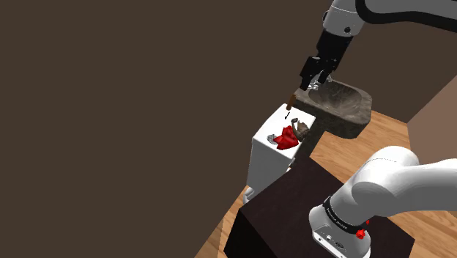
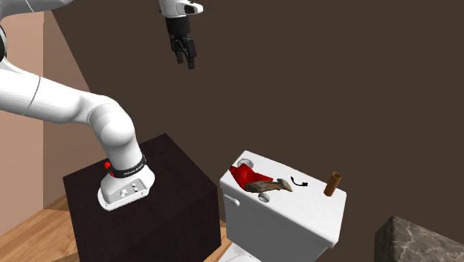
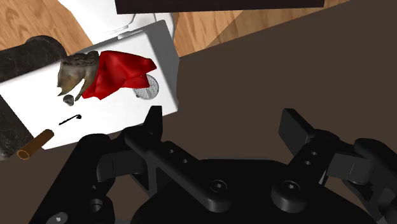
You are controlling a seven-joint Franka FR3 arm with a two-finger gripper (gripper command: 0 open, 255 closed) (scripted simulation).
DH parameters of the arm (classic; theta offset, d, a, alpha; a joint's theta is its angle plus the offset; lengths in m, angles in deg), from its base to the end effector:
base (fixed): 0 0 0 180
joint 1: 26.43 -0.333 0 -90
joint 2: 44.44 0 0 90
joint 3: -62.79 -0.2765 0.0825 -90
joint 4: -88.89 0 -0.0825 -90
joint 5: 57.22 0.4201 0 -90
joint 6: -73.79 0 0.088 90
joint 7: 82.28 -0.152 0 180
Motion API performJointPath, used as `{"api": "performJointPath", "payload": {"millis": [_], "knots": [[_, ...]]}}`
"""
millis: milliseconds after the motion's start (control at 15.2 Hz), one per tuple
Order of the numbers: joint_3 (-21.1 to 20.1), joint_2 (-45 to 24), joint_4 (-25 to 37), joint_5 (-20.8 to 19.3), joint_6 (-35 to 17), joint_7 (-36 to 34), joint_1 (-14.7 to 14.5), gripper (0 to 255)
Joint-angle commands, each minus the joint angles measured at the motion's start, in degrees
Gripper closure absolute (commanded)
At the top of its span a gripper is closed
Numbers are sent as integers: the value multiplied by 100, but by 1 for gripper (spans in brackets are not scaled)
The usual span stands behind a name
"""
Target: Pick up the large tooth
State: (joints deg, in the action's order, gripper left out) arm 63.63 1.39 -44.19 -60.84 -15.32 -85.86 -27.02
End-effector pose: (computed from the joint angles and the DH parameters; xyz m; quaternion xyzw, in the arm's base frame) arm 0.3677 -0.0118 0.5385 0.9990 -0.0323 0.0170 0.0258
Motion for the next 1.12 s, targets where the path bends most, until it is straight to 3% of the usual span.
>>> {"api": "performJointPath", "payload": {"millis": [0, 528, 1056], "knots": [[0, 0, 0, 0, 0, 0, 0, 0], [739, -479, -716, -249, -1389, 140, 433, 0], [1529, -1418, -1043, -323, -2831, 358, 788, 0]]}}
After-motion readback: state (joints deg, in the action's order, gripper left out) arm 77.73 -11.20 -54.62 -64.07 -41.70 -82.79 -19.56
